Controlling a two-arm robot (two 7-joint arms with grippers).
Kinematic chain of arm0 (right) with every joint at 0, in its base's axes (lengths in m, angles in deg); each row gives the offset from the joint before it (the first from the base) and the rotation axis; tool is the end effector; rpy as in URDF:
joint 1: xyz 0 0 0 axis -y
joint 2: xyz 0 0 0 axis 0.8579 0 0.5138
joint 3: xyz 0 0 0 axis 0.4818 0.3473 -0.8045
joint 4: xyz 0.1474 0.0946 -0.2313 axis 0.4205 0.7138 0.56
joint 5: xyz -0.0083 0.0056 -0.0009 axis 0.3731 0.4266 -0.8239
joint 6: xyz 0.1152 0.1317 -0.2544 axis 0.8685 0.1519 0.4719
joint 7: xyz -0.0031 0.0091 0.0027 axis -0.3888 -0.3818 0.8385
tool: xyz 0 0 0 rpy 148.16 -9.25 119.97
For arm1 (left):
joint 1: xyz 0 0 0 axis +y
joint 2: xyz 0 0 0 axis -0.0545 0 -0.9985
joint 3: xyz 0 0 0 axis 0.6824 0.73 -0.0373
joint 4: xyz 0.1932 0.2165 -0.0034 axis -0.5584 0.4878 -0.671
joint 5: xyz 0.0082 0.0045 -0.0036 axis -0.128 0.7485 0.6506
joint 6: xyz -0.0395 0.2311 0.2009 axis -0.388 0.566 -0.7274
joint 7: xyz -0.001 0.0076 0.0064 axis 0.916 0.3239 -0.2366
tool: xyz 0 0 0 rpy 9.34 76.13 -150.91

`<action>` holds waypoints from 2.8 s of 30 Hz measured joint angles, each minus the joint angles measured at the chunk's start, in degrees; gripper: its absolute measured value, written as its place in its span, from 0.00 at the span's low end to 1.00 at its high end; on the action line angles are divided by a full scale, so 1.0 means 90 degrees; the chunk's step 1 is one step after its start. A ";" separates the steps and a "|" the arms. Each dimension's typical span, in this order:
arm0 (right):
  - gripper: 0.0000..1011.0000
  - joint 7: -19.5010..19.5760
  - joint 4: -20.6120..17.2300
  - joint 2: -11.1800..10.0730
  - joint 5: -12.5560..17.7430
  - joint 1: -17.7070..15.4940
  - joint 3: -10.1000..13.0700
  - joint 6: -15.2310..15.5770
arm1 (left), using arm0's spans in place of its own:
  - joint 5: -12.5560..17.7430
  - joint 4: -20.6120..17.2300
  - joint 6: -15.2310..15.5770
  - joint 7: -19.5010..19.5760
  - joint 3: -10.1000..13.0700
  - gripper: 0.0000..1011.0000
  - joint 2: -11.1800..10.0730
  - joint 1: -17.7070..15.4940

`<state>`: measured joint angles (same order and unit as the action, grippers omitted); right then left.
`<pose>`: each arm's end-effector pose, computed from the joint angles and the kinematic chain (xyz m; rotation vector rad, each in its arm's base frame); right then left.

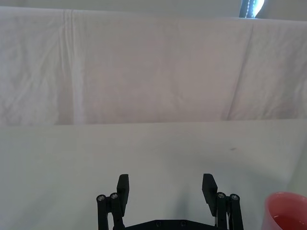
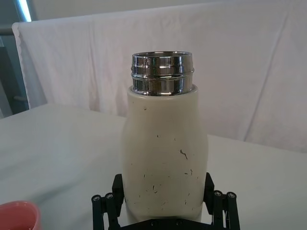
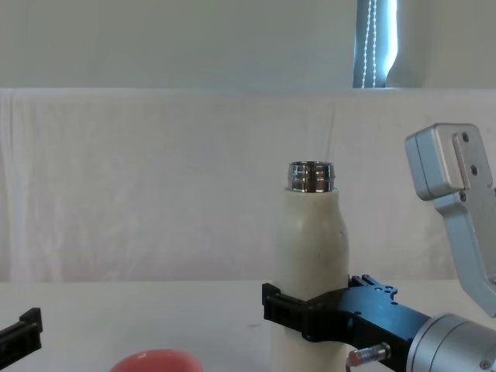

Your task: Grasp the thermos with one hand and pour water into the cup lid.

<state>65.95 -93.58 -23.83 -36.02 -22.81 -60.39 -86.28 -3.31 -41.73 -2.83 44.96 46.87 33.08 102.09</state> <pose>0.3510 0.0917 -0.2831 0.0235 -0.0107 -1.0330 0.2528 0.0376 -0.2853 -0.0380 0.0142 1.4461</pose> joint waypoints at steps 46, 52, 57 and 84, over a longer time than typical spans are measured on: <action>0.99 0.0314 -0.0921 -0.0408 -0.0151 -0.1021 0.0330 -0.0257 | 0.0000 0.0000 0.0000 0.0000 0.0000 0.99 0.0000 0.0000; 0.99 0.0492 -0.1021 -0.0376 -0.0426 -0.1221 0.0434 -0.0396 | 0.0000 0.0000 0.0000 0.0000 0.0000 0.99 0.0000 0.0000; 0.99 0.0501 -0.1047 -0.0343 -0.0502 -0.1283 0.0500 -0.0425 | 0.0000 0.0000 0.0000 0.0000 0.0000 0.99 0.0000 0.0000; 0.99 0.0872 -0.1175 -0.0114 -0.1121 -0.1894 0.0894 -0.0885 | 0.0000 0.0000 0.0000 0.0000 0.0000 0.99 0.0000 0.0000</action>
<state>73.80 -104.15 -24.86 -46.11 -39.86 -52.34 -94.25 -3.31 -41.73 -2.83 44.96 46.88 33.08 102.09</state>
